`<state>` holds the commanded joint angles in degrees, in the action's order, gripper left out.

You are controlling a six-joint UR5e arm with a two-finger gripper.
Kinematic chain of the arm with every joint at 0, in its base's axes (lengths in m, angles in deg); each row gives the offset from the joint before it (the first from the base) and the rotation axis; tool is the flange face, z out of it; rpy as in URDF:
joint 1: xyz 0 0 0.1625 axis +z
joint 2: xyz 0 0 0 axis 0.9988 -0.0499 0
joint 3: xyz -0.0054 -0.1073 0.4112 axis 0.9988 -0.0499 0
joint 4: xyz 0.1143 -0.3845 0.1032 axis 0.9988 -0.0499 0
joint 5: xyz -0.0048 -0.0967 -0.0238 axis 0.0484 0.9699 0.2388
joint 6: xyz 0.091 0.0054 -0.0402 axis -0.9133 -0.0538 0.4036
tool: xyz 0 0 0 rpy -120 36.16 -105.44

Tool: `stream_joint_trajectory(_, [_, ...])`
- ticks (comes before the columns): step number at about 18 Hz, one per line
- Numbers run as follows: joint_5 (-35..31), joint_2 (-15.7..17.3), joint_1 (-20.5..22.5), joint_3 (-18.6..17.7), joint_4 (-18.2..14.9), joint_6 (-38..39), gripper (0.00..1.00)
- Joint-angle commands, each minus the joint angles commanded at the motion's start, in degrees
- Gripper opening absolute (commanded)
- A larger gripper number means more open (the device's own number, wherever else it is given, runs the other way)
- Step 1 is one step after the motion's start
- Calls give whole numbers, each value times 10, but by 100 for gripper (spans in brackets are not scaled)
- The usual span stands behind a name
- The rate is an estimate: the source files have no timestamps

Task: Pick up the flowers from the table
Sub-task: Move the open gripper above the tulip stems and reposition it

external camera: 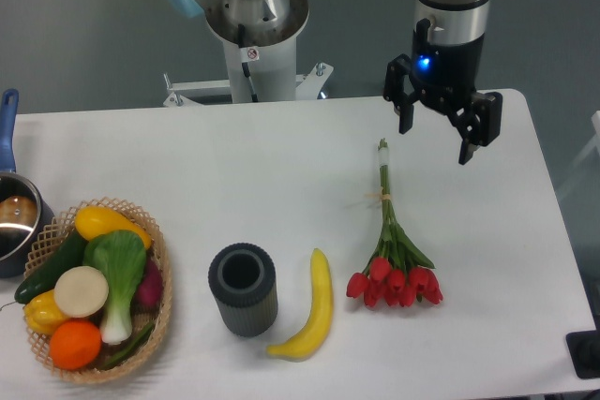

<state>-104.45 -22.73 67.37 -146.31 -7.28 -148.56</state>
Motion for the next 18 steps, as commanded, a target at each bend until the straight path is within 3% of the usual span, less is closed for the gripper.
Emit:
stream_joint_trajectory(9, [20,-11,3,-19,4,33,100])
stream_joint_trajectory(10, [48,-11,7,-31,19,36,100])
stream_joint_trajectory(12, [94,-16,14,-66,95,48,100])
stream_joint_trajectory(14, [98,-31,11,-95,146,81,100])
stream_joint_trajectory(18, [100,-58,1,-91,152,112,100])
